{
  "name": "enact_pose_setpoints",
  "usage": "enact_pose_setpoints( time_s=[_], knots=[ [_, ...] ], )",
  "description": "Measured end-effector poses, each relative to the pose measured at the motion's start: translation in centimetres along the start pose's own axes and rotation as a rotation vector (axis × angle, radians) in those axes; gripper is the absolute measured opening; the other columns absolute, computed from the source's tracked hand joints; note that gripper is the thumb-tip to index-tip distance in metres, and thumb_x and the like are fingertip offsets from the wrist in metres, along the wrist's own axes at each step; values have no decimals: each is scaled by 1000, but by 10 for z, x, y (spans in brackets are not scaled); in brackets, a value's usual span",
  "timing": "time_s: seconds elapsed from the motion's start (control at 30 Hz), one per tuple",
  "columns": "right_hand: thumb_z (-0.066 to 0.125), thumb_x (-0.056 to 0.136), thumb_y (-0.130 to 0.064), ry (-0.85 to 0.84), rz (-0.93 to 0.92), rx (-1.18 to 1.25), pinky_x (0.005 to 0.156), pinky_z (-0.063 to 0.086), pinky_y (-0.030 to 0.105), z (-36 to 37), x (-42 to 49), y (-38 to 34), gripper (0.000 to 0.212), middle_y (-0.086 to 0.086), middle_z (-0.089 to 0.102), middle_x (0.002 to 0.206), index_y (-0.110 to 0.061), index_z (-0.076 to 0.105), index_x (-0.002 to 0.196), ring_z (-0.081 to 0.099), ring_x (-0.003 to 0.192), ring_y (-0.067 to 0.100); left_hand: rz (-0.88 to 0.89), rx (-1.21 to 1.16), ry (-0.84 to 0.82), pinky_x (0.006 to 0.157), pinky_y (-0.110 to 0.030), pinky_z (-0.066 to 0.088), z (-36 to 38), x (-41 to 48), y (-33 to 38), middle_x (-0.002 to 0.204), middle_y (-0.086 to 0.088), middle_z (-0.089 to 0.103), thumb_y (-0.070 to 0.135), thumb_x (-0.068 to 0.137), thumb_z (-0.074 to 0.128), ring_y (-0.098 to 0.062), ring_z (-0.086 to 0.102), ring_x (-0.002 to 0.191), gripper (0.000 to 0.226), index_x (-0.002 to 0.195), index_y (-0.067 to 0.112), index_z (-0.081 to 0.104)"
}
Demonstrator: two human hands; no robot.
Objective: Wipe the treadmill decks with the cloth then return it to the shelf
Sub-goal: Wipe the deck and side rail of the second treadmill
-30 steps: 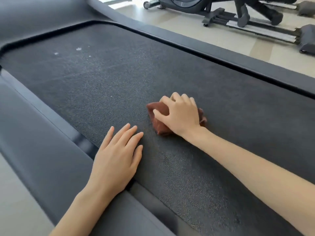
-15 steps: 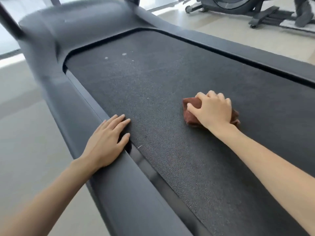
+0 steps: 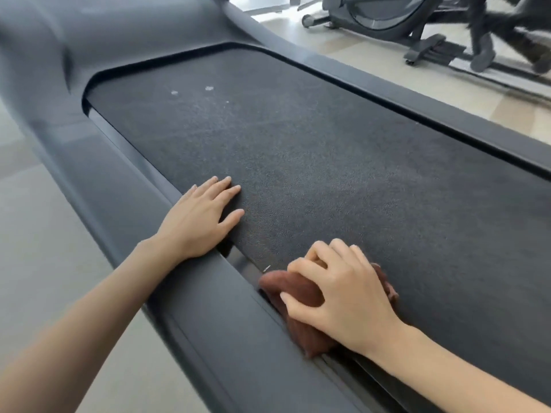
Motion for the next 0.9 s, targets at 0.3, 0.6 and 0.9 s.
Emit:
enact_pose_setpoints(
  time_s=[0.3, 0.6, 0.9],
  knots=[
    [52, 71, -56, 22, 316, -77, 70, 39, 32, -22, -50, 30, 27, -14, 53, 76, -34, 65, 80, 51, 75, 14, 98, 10, 8, 116, -39, 4, 6, -7, 11, 157, 6, 12, 47, 97, 22, -19, 5, 144, 54, 147, 27, 20],
    [52, 80, -57, -33, 354, -68, 84, 40, 38, 13, 49, 20, 35, -6, 56, 89, -30, 66, 97, 49, 90, 17, 124, -52, 26, 115, -38, 6, 2, -6, 6, 156, 6, 15, 42, 99, 21, -19, 7, 144, 49, 145, 27, 26],
    [53, 73, -54, 129, 364, -130, 68, 42, 32, -25, -43, 50, 27, -15, 55, 76, -32, 67, 82, 51, 74, 13, 120, 15, 23, 116, -39, 0, 8, -9, 9, 158, 5, 6, 55, 94, 17, -20, -1, 144, 60, 148, 28, 15]
  ],
)
Point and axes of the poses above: each hand's wrist, its own x-axis towards the middle knuckle, its own z-axis out of the palm, y = z × x, the point moved 10 cm from there along x, towards the middle knuckle
